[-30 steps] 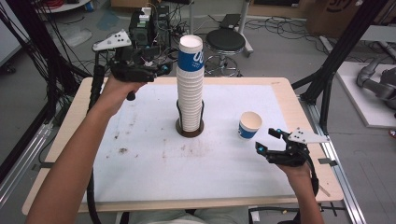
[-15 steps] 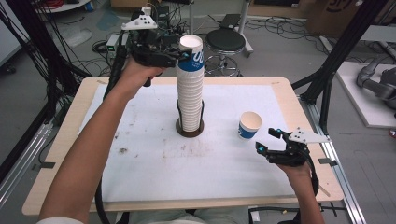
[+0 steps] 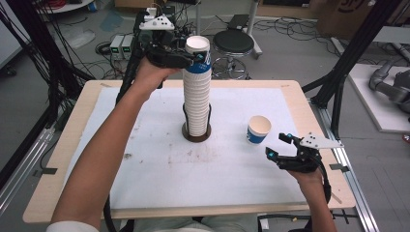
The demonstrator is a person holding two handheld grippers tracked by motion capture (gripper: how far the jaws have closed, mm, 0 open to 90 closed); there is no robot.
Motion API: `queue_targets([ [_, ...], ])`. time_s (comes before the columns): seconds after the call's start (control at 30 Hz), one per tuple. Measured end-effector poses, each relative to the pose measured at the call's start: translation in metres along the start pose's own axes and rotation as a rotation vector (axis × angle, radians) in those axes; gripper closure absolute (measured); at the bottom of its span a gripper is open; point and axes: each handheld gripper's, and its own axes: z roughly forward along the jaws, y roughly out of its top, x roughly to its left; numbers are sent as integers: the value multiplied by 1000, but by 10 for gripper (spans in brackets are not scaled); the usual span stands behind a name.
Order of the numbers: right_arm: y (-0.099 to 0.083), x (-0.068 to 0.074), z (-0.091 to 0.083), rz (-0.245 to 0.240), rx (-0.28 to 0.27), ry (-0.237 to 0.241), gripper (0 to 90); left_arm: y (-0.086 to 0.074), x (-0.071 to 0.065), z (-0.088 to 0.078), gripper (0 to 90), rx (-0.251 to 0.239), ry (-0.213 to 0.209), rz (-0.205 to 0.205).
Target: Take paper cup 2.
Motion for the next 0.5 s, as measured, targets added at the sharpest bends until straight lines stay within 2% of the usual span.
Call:
queue_targets([
  [0.17,0,0,1,1,0,2,196,1,-1,-1,283,3,5,14],
  [0.3,0,0,1,5,0,2,196,6,-2,-3,288,-19,4,14],
  [0.5,0,0,1,6,-1,4,196,25,-4,-13,295,-57,4,19],
])
